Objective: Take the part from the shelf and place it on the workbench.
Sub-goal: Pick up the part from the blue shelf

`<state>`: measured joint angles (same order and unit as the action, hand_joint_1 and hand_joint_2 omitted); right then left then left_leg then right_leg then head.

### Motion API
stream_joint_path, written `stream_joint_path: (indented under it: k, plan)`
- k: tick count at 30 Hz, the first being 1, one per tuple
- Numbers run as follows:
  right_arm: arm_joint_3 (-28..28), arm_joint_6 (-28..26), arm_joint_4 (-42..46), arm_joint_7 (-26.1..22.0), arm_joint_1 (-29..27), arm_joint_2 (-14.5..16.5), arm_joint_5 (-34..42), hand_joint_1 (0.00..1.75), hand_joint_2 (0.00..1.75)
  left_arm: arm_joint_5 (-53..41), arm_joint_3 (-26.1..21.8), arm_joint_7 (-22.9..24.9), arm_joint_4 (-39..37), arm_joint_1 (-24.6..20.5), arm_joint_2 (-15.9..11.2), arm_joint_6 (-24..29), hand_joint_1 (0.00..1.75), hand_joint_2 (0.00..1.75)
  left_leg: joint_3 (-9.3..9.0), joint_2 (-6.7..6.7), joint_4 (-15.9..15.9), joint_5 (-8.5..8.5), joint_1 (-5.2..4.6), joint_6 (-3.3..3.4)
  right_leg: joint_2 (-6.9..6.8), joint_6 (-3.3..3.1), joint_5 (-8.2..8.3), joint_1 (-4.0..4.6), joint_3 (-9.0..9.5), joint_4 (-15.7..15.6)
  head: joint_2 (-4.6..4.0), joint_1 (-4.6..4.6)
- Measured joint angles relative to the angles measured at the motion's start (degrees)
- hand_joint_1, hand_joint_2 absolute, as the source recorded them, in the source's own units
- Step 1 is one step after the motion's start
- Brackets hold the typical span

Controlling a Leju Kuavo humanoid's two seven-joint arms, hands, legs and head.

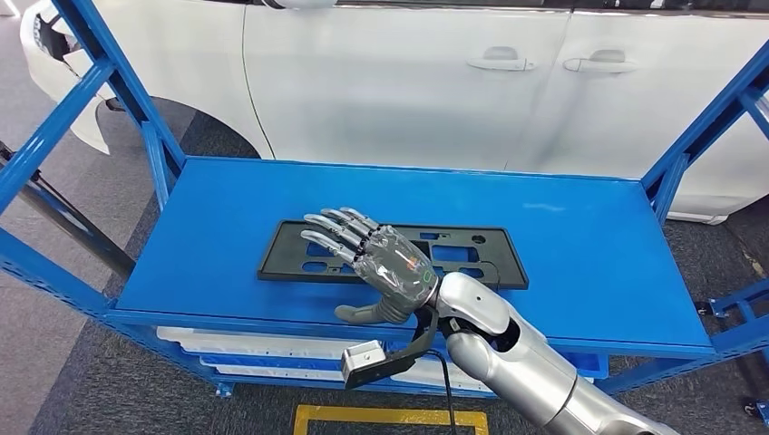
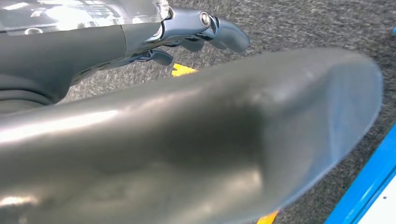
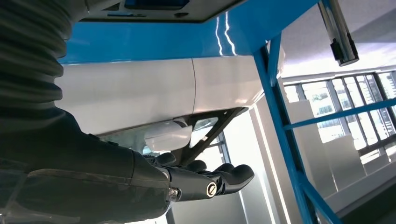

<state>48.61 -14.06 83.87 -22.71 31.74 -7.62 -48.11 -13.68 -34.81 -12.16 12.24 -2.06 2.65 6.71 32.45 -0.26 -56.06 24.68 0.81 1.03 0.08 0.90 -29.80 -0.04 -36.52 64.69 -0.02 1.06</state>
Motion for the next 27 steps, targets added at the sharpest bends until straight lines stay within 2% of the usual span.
stream_joint_path:
  k: [2,3,4,5,6,8,9,12,13,14,16,17,18,19,20,22,23,24,27]
  plan:
    - [0.8,0.5,-0.7,0.0,0.3,-0.3,0.4,0.00,1.75,0.0,-0.2,0.0,0.0,0.0,0.0,0.0,0.00,0.00,-0.03,-0.01,0.0,0.11,-0.02,0.13,-0.01,0.43,-2.94,-0.37,-4.01,7.8,-0.01,-0.11]
    - [1.1,0.7,-1.0,0.0,0.3,-0.4,0.6,0.00,1.75,0.0,-0.3,0.0,0.0,0.0,0.0,0.0,0.00,0.00,-0.09,-0.04,-0.1,0.19,-0.02,0.11,-0.02,0.60,-3.04,-0.55,-5.12,9.6,-0.01,-0.12]
    - [1.4,1.0,-1.2,0.0,0.4,-0.5,0.9,0.00,1.75,0.0,-0.4,0.0,0.0,0.1,0.0,0.0,0.00,0.00,-0.17,-0.08,-0.2,0.30,-0.01,0.03,-0.04,0.70,-1.96,-0.72,-5.01,9.0,0.00,-0.12]
    - [1.8,1.3,-1.5,0.0,0.6,-0.6,1.2,0.00,1.75,-0.1,-0.5,0.1,0.0,0.1,0.0,0.0,0.00,0.00,-0.28,-0.13,-0.3,0.47,0.01,-0.11,-0.05,0.76,-0.01,-0.89,-3.85,6.2,0.00,-0.13]
    - [2.2,1.4,-1.8,-0.1,0.9,-0.6,1.4,0.00,1.75,-0.1,-0.6,0.0,0.0,0.1,0.0,0.0,0.00,0.00,-0.39,-0.17,-0.5,0.70,0.03,-0.30,-0.06,0.76,2.29,-1.04,-1.95,2.1,0.01,-0.13]
    - [3.6,0.8,-3.0,-0.3,1.8,-0.3,1.1,0.00,1.75,-0.4,-0.8,-0.2,0.0,0.0,0.0,0.0,0.00,0.00,-0.38,-0.21,-1.0,1.26,-0.13,-0.92,-0.01,0.46,4.75,-0.98,1.25,-4.8,0.01,-0.11]
    - [4.5,-0.2,-4.2,-0.5,2.3,0.1,0.6,0.00,1.75,-0.7,-0.9,-0.4,0.0,0.0,0.0,0.0,0.00,0.00,-0.36,-0.20,-1.2,1.47,-0.19,-1.28,0.05,0.18,4.95,-0.86,1.96,-6.3,0.01,-0.08]
    - [8.2,-4.3,-8.9,-0.3,2.7,2.6,-2.4,0.00,1.75,-1.4,-1.0,-1.0,0.0,-0.1,0.0,0.0,0.00,0.00,-0.53,-0.12,-1.3,1.94,0.05,-2.42,0.23,-1.00,4.69,-0.59,2.30,-6.9,0.01,-0.06]
    - [9.4,-5.4,-10.5,-0.1,2.8,3.8,-3.3,0.00,1.75,-1.6,-1.0,-1.1,0.0,-0.1,0.1,0.1,0.00,0.00,-0.19,-0.10,-2.3,2.66,0.16,-2.74,0.21,-1.39,4.69,-0.64,2.45,-7.0,0.01,0.02]
    - [10.4,-6.2,-11.8,0.2,2.9,4.9,-3.8,0.00,1.75,-1.8,-1.0,-1.2,0.0,-0.2,0.2,0.1,0.00,0.00,0.77,-0.09,-4.4,3.95,0.23,-3.02,0.17,-1.72,4.70,-0.71,2.60,-7.2,0.01,0.11]
    - [12.0,-6.9,-14.1,0.4,3.2,6.5,-4.2,0.00,1.75,-1.9,-1.0,-1.3,0.0,-0.2,0.3,0.1,0.00,0.00,4.48,-0.08,-12.0,7.53,0.31,-3.38,0.02,-2.15,4.55,-0.62,2.75,-7.2,0.01,0.27]
    - [12.6,-7.0,-15.0,0.5,3.2,6.9,-4.2,0.00,1.75,-1.9,-1.0,-1.3,0.0,-0.1,0.3,0.1,0.00,0.00,6.51,-0.07,-15.7,8.81,0.33,-3.48,-0.03,-2.28,4.48,-0.50,2.78,-7.2,0.01,0.27]
    - [13.0,-7.0,-15.8,0.6,3.2,7.2,-4.2,0.00,1.75,-1.9,-1.0,-1.3,0.0,0.0,0.3,0.1,0.00,0.00,7.84,-0.07,-17.9,9.08,0.33,-3.50,-0.05,-2.35,4.40,-0.40,2.84,-7.2,0.00,0.27]
    - [13.5,-7.0,-16.5,0.7,3.2,7.5,-4.2,0.00,1.75,-1.9,-1.0,-1.3,0.0,0.1,0.3,0.1,0.00,0.00,8.02,-0.07,-17.8,8.09,0.33,-3.42,-0.02,-2.39,4.31,-0.32,2.98,-7.2,0.00,0.27]
    - [13.8,-7.0,-17.0,0.7,3.3,7.8,-4.2,0.00,1.75,-1.9,-1.1,-1.3,0.0,0.1,0.3,0.1,0.00,0.00,7.04,-0.07,-15.3,6.10,0.32,-3.25,0.02,-2.37,4.17,-0.26,3.21,-7.2,0.00,0.26]
    - [14.3,-6.8,-17.9,0.7,3.5,8.4,-4.1,0.00,1.75,-2.0,-1.2,-1.3,0.0,0.1,0.3,0.1,0.00,0.00,3.29,-0.06,-7.0,1.83,0.23,-2.70,0.08,-2.13,3.83,-0.08,3.71,-7.1,0.00,0.25]
    - [14.6,-6.5,-18.4,0.8,3.7,8.8,-4.1,0.00,1.75,-2.1,-1.2,-1.4,0.0,0.1,0.3,0.1,0.00,0.00,1.90,-0.09,-3.9,0.77,0.12,-2.43,0.13,-1.91,3.71,0.02,3.76,-7.1,0.00,0.25]
    - [14.9,-6.2,-19.2,0.9,3.9,9.3,-4.2,0.00,1.75,-2.2,-1.3,-1.5,0.0,0.0,0.3,0.1,0.00,0.00,1.18,-0.11,-2.2,0.44,-0.02,-2.19,0.17,-1.66,3.65,0.09,3.70,-7.0,0.00,0.22]
    - [16.1,-5.6,-22.2,2.2,4.2,11.4,-5.1,0.00,1.75,-2.6,-1.3,-1.7,0.0,0.1,0.3,0.0,0.00,0.00,0.97,-0.12,-1.5,0.51,-0.02,-1.39,0.25,-0.83,3.50,0.14,3.57,-6.9,0.00,0.22]
